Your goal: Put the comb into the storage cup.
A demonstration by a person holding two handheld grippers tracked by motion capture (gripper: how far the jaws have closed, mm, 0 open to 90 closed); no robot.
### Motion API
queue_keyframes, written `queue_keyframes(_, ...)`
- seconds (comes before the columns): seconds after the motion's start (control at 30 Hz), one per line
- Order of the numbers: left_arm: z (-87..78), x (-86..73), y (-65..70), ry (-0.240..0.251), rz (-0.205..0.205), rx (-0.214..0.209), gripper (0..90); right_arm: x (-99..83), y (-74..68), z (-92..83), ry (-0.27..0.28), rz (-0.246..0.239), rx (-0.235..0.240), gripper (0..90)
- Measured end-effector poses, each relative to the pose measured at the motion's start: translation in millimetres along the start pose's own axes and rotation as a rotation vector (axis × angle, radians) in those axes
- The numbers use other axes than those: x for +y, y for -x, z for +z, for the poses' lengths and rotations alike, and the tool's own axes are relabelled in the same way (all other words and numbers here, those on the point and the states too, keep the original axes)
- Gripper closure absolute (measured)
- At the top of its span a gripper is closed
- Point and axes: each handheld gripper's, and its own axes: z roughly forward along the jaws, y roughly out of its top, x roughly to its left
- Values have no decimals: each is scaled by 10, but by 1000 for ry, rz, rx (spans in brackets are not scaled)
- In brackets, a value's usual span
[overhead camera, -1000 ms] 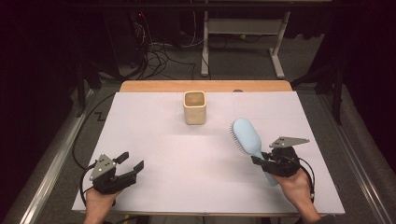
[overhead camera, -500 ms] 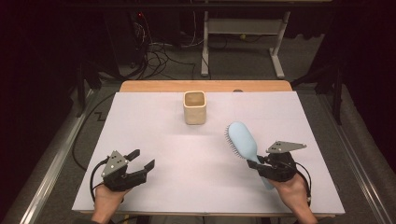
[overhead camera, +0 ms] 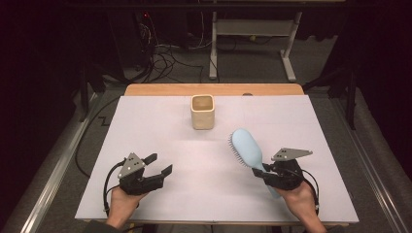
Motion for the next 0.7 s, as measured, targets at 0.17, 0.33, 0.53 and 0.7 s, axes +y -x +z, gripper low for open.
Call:
queue_keyframes(0.17,51,41,84,-21,46,15,274,10,-26,19,1,-5,9,702)
queue_keyframes(0.33,129,88,142,-30,47,-6,267,22,-48,35,5,-14,14,702)
queue_keyframes(0.53,210,136,214,-27,47,-42,273,35,-67,53,4,-17,22,702)
queue_keyframes(0.7,277,172,273,-28,59,-53,271,46,-86,59,6,-24,22,702)
